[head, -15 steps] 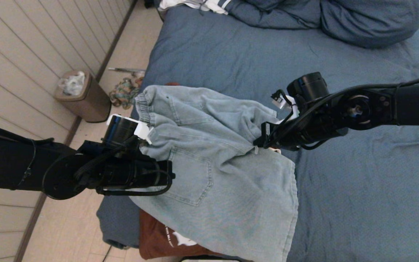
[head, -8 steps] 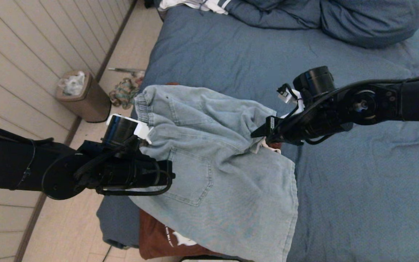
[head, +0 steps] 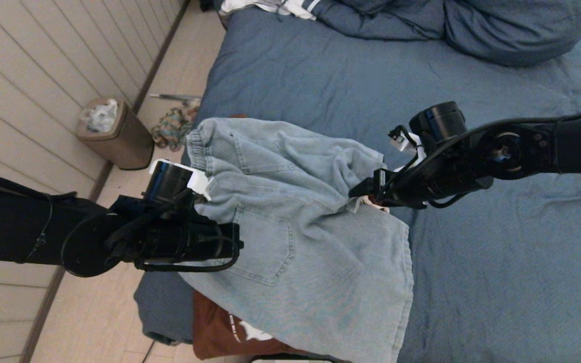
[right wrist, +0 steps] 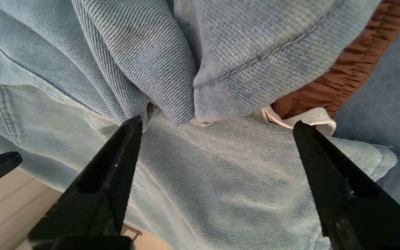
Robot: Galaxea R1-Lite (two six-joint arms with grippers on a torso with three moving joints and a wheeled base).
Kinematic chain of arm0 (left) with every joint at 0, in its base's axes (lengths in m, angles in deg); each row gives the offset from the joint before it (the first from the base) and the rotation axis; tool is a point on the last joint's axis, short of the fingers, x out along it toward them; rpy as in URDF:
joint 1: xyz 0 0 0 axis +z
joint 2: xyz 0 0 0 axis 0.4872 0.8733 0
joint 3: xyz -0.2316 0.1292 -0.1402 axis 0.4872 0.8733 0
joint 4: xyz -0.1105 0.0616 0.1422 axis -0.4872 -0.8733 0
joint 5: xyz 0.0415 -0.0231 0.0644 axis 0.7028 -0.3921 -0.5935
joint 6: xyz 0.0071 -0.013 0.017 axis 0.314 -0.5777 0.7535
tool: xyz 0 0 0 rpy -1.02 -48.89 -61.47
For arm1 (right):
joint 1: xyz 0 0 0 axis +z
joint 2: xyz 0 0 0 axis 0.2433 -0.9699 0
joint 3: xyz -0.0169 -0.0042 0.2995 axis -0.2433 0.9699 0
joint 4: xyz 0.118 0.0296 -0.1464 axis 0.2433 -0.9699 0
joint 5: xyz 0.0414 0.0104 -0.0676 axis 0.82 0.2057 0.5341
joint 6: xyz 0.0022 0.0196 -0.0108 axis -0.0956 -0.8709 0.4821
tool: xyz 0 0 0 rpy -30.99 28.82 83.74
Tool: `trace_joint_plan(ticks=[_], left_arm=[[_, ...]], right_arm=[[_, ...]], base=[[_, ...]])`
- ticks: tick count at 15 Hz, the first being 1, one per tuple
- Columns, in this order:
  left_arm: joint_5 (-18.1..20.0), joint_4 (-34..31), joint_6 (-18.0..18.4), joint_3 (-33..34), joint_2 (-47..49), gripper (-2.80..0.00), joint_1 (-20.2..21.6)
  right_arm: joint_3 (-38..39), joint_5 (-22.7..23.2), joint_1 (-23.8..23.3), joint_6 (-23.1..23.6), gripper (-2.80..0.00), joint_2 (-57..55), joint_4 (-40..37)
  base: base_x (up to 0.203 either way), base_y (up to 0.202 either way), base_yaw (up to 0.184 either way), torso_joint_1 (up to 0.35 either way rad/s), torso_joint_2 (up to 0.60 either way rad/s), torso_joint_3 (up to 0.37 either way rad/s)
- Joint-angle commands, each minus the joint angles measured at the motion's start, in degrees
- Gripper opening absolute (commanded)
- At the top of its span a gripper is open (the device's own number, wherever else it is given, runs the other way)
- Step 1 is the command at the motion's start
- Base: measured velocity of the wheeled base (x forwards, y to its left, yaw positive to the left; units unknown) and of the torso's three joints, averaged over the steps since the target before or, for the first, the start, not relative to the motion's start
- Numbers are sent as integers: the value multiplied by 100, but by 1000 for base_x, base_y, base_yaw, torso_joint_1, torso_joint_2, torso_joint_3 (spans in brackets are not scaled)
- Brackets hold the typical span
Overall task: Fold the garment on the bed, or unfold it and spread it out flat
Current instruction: Unford the blue shorts
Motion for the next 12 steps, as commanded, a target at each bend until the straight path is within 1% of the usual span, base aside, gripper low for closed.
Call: trace_joint_plan(ticks=[1, 3, 5, 7, 8, 9, 11, 12], left_arm=[[5, 5, -15, -1, 12, -280, -1], [5, 5, -19, -1, 12, -280, -1], [5, 5, -23, -1, 3, -280, -1], [5, 5, -17, 8, 3, -280, -17], [5, 5, -15, 8, 3, -280, -19], [5, 5, -15, 8, 13, -280, -19], [5, 5, -15, 8, 30, -280, -27], [5, 5, -15, 8, 30, -280, -36]], right_arm=[[149, 16, 10, -5, 0, 152, -8], [462, 17, 6, 25, 0, 351, 120], [837, 14, -14, 94, 0, 487, 413], [980, 2, -187, 409, 0, 530, 486], [942, -65, -323, 637, 0, 519, 450], [905, -200, -347, 871, 0, 512, 408], [784, -510, -317, 1508, 0, 487, 354], [696, -577, -281, 1619, 0, 470, 371]], base=[[0, 0, 0, 0, 0, 0], [0, 0, 0, 0, 0, 0], [0, 0, 0, 0, 0, 0], [0, 0, 0, 0, 0, 0], [0, 0, 0, 0, 0, 0], [0, 0, 0, 0, 0, 0], [0, 0, 0, 0, 0, 0], [0, 0, 0, 0, 0, 0]])
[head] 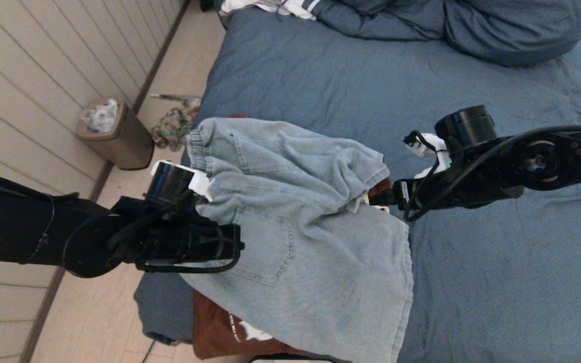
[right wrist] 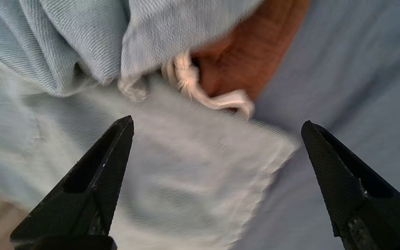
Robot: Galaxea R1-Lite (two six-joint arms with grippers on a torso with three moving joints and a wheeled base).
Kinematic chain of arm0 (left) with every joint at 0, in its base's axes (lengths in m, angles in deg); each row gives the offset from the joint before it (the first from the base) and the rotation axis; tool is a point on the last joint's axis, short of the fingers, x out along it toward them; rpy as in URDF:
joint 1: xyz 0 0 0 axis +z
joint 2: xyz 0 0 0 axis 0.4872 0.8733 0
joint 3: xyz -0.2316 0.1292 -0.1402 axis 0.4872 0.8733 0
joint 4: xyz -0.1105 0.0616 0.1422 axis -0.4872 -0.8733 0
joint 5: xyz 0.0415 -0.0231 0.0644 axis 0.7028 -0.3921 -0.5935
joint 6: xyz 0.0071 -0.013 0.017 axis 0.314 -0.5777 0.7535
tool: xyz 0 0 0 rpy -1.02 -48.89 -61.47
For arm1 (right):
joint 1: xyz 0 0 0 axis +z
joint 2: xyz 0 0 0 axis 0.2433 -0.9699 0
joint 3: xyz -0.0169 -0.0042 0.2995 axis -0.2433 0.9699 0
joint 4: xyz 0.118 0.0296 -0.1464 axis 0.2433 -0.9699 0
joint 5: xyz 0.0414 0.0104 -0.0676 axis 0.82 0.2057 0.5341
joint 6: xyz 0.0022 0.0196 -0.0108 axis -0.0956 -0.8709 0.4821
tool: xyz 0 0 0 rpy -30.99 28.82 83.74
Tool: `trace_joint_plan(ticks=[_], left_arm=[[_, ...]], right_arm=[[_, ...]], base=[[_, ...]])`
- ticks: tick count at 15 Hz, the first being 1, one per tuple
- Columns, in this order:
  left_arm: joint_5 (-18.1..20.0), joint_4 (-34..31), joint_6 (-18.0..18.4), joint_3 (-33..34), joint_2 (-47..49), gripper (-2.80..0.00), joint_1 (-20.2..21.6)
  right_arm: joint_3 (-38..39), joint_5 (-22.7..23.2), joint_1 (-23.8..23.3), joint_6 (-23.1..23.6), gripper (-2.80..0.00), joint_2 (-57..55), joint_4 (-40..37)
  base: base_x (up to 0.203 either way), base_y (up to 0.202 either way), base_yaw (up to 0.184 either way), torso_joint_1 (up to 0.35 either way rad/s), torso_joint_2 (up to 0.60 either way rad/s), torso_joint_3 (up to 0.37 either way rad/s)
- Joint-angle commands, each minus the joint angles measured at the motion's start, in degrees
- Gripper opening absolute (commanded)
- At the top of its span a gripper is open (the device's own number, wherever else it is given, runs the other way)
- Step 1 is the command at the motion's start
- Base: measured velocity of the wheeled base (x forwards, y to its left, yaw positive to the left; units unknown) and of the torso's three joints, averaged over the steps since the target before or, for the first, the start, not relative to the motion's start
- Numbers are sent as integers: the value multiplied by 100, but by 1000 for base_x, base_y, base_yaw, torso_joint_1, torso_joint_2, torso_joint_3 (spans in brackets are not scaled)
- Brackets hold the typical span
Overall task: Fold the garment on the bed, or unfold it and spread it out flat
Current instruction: Unford the blue shorts
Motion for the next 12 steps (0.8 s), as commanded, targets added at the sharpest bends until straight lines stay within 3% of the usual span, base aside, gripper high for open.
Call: trace_joint_plan(ticks=[1, 4, 8, 12], left_arm=[[5, 5, -15, -2, 16, -280, -9], [0, 5, -15, -2, 10, -280, -9], [5, 5, -18, -2, 33, -280, -9], [5, 5, -23, -10, 102, -280, -18]], right_arm=[[-230, -54, 152, 180, 0, -47, -9], [-486, -59, 500, 335, 0, -230, 6], [-661, -77, 525, 777, 0, -520, -1], [-671, -116, 433, 1500, 0, -673, 146]], base=[[0, 0, 0, 0, 0, 0], [0, 0, 0, 0, 0, 0], [0, 0, 0, 0, 0, 0], [0, 0, 0, 0, 0, 0]])
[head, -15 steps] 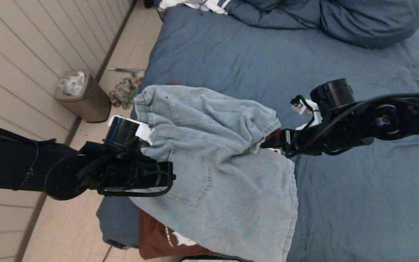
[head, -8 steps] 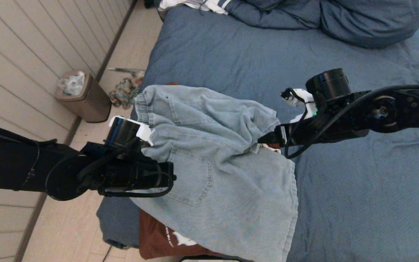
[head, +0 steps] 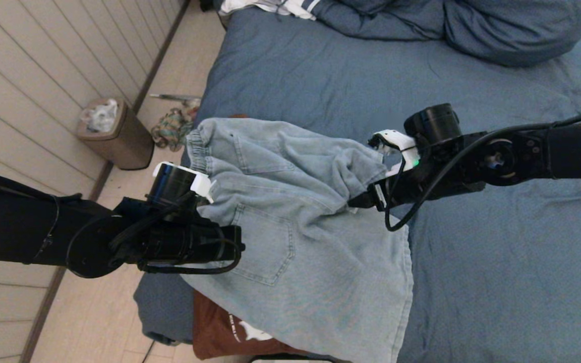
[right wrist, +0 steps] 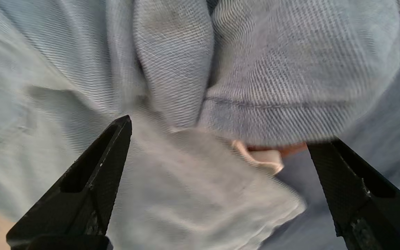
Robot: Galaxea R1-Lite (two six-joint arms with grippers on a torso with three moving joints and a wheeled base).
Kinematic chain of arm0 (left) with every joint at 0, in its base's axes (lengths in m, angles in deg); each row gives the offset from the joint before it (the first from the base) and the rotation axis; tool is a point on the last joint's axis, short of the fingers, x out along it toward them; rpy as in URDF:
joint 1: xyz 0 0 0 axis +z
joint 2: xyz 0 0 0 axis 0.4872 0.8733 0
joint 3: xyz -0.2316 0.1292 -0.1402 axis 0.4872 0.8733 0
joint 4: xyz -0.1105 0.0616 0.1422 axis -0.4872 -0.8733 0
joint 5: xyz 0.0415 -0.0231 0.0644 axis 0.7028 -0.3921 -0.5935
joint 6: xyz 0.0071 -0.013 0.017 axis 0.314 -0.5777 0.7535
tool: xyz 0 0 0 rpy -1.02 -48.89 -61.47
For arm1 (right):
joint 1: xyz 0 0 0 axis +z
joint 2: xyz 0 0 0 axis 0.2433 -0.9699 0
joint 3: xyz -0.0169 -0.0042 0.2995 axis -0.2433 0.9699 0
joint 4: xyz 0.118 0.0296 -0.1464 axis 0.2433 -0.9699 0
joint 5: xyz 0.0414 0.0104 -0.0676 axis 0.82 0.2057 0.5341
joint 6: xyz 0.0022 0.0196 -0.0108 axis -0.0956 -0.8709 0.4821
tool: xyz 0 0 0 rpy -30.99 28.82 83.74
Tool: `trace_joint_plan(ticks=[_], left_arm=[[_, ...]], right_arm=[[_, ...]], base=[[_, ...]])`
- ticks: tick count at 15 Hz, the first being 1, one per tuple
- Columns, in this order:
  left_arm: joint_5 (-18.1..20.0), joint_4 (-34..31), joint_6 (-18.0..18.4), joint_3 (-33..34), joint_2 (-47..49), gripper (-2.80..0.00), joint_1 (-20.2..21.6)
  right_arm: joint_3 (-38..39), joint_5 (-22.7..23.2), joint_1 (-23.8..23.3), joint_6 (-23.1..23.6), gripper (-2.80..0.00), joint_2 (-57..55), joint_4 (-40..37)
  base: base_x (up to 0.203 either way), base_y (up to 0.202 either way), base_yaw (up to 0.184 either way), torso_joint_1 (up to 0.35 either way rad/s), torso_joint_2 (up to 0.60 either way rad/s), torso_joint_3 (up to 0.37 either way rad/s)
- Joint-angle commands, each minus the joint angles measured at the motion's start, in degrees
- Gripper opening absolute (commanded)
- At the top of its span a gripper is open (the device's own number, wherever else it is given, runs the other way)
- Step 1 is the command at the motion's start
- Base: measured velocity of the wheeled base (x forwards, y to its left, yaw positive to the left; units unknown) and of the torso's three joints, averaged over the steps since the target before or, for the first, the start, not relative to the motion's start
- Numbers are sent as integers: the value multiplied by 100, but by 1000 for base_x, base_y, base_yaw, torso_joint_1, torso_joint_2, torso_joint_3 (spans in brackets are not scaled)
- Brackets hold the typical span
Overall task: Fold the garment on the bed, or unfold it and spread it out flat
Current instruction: Unford the blue shorts
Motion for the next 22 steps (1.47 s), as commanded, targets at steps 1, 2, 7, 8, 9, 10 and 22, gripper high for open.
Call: trace_joint_plan(ticks=[1, 2, 7, 8, 9, 10, 22], left_arm=[[2, 5, -15, -3, 74, -280, -7], [2, 5, -19, -3, 86, -280, -7], [2, 5, -16, -12, 147, -280, -13], [2, 5, -17, -11, 147, -280, -17], [2, 5, -19, -3, 147, -280, -25], [2, 5, -11, -3, 147, -280, -34], [-2, 5, -19, 6, 112, -280, -86]], right_arm=[[-4, 0, -10, 165, 0, -167, 239], [-4, 3, 8, 237, 0, -245, 456], [-19, -18, 56, 309, 0, -314, 801], [-18, -9, 57, 318, 0, -323, 858], [6, -9, 65, 404, 0, -308, 867], [-6, -9, 65, 555, 0, -297, 877], [-1648, -118, 505, 342, 0, -1334, 852]], base=[[0, 0, 0, 0, 0, 0], [0, 0, 0, 0, 0, 0], [0, 0, 0, 0, 0, 0], [0, 0, 0, 0, 0, 0], [0, 0, 0, 0, 0, 0], [0, 0, 0, 0, 0, 0], [0, 0, 0, 0, 0, 0]])
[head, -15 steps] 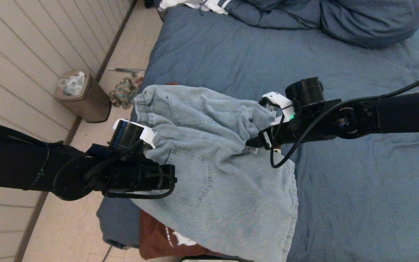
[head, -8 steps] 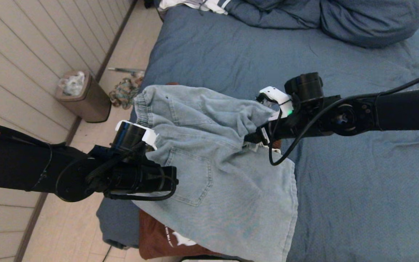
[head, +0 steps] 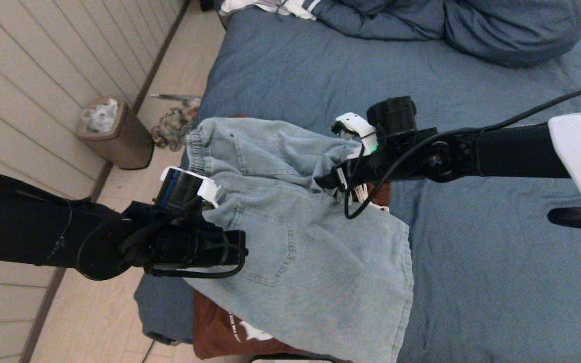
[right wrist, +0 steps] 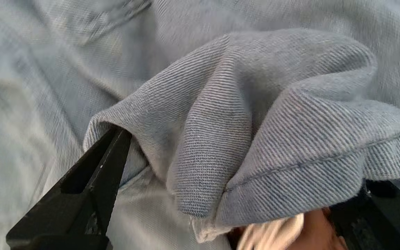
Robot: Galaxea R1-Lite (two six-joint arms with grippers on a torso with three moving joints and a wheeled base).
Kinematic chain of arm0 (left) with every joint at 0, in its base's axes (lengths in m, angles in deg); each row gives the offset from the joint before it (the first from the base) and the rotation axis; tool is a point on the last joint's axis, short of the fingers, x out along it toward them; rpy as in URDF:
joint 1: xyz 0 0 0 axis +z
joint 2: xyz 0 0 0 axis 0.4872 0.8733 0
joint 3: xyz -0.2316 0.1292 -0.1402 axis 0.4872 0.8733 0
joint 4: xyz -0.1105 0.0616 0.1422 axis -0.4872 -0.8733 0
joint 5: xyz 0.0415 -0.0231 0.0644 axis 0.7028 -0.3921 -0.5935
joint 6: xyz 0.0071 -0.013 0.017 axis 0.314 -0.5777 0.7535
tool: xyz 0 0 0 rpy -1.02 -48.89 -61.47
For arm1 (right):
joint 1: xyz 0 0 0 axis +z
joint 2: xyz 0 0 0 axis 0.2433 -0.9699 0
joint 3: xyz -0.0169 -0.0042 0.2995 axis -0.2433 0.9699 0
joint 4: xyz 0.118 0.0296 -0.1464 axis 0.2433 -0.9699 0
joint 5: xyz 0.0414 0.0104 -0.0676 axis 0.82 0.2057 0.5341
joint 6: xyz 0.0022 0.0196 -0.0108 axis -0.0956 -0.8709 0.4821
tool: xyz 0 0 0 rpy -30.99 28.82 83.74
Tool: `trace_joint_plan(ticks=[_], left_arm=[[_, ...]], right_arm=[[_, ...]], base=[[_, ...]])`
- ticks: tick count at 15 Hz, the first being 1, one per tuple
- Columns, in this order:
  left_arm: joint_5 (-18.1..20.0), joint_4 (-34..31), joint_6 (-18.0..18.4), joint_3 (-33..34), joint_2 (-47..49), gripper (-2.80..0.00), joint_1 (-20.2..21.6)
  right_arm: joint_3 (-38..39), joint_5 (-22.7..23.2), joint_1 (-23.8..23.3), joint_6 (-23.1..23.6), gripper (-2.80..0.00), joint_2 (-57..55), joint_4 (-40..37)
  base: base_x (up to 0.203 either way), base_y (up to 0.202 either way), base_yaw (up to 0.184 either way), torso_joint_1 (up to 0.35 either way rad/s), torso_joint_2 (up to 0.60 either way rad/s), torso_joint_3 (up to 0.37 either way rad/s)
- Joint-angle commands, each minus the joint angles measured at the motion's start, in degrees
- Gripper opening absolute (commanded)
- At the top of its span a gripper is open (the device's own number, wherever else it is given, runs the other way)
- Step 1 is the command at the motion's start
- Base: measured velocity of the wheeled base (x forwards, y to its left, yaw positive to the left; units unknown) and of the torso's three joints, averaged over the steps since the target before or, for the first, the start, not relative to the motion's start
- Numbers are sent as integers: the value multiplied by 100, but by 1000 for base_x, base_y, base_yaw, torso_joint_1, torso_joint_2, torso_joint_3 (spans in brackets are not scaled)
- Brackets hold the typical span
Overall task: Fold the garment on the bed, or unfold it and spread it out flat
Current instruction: Unford the blue shorts
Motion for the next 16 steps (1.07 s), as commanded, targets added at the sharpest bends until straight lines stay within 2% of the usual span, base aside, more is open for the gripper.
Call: trace_joint_plan(ticks=[1, 8, 12, 16], left_arm=[[2, 5, -16, -2, 0, -280, -1], [2, 5, -16, 16, -9, -280, -71], [-3, 23, -16, 60, -9, -280, -106], [-25, 137, -16, 86, -9, -280, -106]], right_arm=[[-300, -67, 49, -189, 0, -315, -6], [636, -60, -47, -343, 0, 595, 19], [955, -36, -308, -390, 0, 1032, 14], [1116, -39, -382, -1195, 0, 1051, 14]], base=[[0, 0, 0, 0, 0, 0], [0, 0, 0, 0, 0, 0], [0, 0, 0, 0, 0, 0], [0, 0, 0, 0, 0, 0]])
